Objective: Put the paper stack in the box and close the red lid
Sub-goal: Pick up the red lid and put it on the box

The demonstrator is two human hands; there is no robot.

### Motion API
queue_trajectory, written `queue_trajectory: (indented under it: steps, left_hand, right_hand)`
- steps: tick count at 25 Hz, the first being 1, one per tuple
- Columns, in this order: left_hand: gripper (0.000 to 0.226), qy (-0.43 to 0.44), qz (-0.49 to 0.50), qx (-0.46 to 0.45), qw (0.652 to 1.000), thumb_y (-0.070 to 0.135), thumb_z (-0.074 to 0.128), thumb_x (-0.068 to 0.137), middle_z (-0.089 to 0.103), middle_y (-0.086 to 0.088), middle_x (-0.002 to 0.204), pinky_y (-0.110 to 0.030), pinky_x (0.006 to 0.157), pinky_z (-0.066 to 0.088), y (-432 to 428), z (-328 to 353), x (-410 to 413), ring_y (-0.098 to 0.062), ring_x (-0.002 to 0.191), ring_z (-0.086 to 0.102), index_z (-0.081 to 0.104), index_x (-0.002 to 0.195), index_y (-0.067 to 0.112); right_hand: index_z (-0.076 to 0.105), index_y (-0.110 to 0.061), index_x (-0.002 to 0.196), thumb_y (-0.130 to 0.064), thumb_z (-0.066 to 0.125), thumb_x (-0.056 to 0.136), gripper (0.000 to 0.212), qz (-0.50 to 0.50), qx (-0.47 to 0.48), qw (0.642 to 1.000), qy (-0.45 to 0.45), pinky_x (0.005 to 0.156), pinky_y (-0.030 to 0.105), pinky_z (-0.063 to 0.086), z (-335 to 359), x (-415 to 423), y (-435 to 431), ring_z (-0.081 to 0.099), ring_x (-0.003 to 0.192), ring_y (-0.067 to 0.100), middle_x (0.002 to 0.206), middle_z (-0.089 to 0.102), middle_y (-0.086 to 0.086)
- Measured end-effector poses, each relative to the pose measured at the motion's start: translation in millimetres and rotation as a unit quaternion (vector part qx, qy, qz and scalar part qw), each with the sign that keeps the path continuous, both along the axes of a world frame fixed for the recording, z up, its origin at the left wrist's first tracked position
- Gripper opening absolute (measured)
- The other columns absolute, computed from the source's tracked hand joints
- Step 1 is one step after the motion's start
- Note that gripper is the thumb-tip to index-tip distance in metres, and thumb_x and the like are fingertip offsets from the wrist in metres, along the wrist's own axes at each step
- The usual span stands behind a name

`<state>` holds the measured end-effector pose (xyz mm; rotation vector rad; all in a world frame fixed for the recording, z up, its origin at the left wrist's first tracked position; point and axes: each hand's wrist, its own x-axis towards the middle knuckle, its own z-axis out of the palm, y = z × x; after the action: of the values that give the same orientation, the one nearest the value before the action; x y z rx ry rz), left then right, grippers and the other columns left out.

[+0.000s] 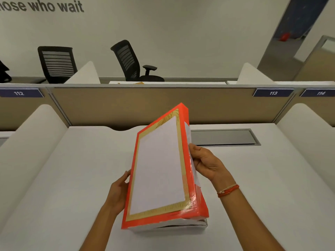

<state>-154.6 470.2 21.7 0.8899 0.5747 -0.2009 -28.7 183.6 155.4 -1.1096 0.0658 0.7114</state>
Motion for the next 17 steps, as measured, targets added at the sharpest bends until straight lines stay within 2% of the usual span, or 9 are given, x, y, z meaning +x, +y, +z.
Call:
queue_trajectory:
  steps: [2, 4, 6, 8, 9, 11, 13, 15, 17]
  left_hand:
    - [0.045, -0.016, 0.017, 0.067, 0.997, 0.046, 0.060, 0.091, 0.069, -0.018, 0.120, -0.060, 0.089, 0.053, 0.5, 3.4, 4.2, -0.045, 0.100, 0.069, 0.063, 0.128, 0.021]
    - [0.039, -0.019, 0.047, 0.178, 0.983, 0.042, 0.056, 0.094, 0.070, -0.013, 0.121, -0.061, 0.088, 0.055, -3.7, 6.2, 9.2, -0.042, 0.100, 0.070, 0.061, 0.130, 0.028]
    - [0.036, -0.008, 0.065, 0.283, 0.957, 0.040, 0.051, 0.097, 0.071, -0.004, 0.117, -0.050, 0.080, 0.061, -13.3, 7.6, 11.2, -0.033, 0.095, 0.073, 0.059, 0.132, 0.032]
    - [0.036, -0.017, 0.063, 0.340, 0.938, 0.043, 0.049, 0.097, 0.072, 0.006, 0.113, -0.032, 0.066, 0.063, -23.4, 5.4, 11.6, -0.021, 0.088, 0.074, 0.057, 0.132, 0.035]
    - [0.038, -0.027, 0.054, 0.352, 0.934, 0.045, 0.048, 0.097, 0.071, 0.008, 0.113, -0.027, 0.065, 0.062, -28.7, 3.3, 11.6, -0.019, 0.088, 0.074, 0.056, 0.133, 0.035]
    - [0.040, -0.036, 0.035, 0.378, 0.925, 0.048, 0.045, 0.097, 0.068, 0.010, 0.118, -0.032, 0.075, 0.062, -36.8, -2.0, 10.4, -0.019, 0.097, 0.072, 0.054, 0.134, 0.037]
    - [0.029, -0.020, 0.025, 0.418, 0.908, 0.052, 0.040, 0.096, 0.068, 0.008, 0.112, -0.043, 0.086, 0.060, -41.4, -5.2, 8.9, -0.021, 0.098, 0.071, 0.059, 0.117, 0.044]
    - [0.026, -0.007, 0.017, 0.452, 0.892, 0.058, 0.037, 0.094, 0.071, 0.002, 0.099, -0.044, 0.082, 0.061, -42.5, -9.3, 6.3, -0.021, 0.087, 0.072, 0.059, 0.102, 0.047]
    - [0.041, 0.000, 0.001, 0.496, 0.868, 0.056, 0.034, 0.095, 0.066, -0.003, 0.102, -0.038, 0.079, 0.058, -42.0, -15.0, 3.8, -0.020, 0.087, 0.068, 0.056, 0.124, 0.038]
  right_hand:
    - [0.062, 0.000, 0.122, -0.018, 0.054, 0.097, 0.033, -0.026, -0.030, 0.999, -0.021, 0.076, 0.041, 0.063, -10.5, 4.9, -12.3, 0.075, 0.088, 0.027, 0.109, 0.072, 0.017]
    - [0.063, -0.002, 0.122, -0.023, 0.053, 0.098, 0.034, -0.046, -0.079, 0.994, -0.051, 0.082, 0.044, 0.062, -24.1, 8.4, -22.6, 0.074, 0.094, 0.030, 0.111, 0.073, 0.017]
    - [0.066, -0.007, 0.119, -0.035, 0.053, 0.097, 0.039, -0.054, -0.128, 0.987, -0.083, 0.088, 0.048, 0.059, -37.9, 6.0, -27.8, 0.072, 0.099, 0.033, 0.112, 0.073, 0.016]
    - [0.065, -0.010, 0.119, -0.049, 0.054, 0.091, 0.049, -0.061, -0.182, 0.975, -0.114, 0.083, 0.044, 0.060, -53.1, -0.6, -27.0, 0.074, 0.093, 0.029, 0.109, 0.073, 0.014]
    - [0.061, -0.011, 0.124, -0.054, 0.052, 0.090, 0.056, -0.064, -0.217, 0.965, -0.130, 0.083, 0.042, 0.060, -62.8, -3.8, -25.7, 0.073, 0.093, 0.027, 0.111, 0.072, 0.014]
    - [0.045, -0.018, 0.142, -0.057, 0.042, 0.094, 0.062, -0.067, -0.312, 0.933, -0.165, 0.088, 0.039, 0.057, -84.5, -7.4, -24.4, 0.068, 0.102, 0.026, 0.118, 0.065, 0.014]
    - [0.032, -0.023, 0.150, -0.057, 0.030, 0.097, 0.063, -0.056, -0.391, 0.899, -0.190, 0.078, 0.031, 0.054, -105.3, -8.1, -24.8, 0.065, 0.089, 0.022, 0.106, 0.060, 0.017]
    - [0.031, -0.023, 0.149, -0.058, 0.024, 0.098, 0.063, -0.043, -0.427, 0.882, -0.194, 0.073, 0.027, 0.049, -121.9, -9.2, -25.3, 0.060, 0.083, 0.018, 0.108, 0.055, 0.016]
    - [0.034, -0.023, 0.146, -0.055, 0.023, 0.099, 0.058, -0.044, -0.441, 0.874, -0.196, 0.071, 0.027, 0.049, -134.8, -10.6, -25.6, 0.059, 0.083, 0.019, 0.112, 0.054, 0.018]
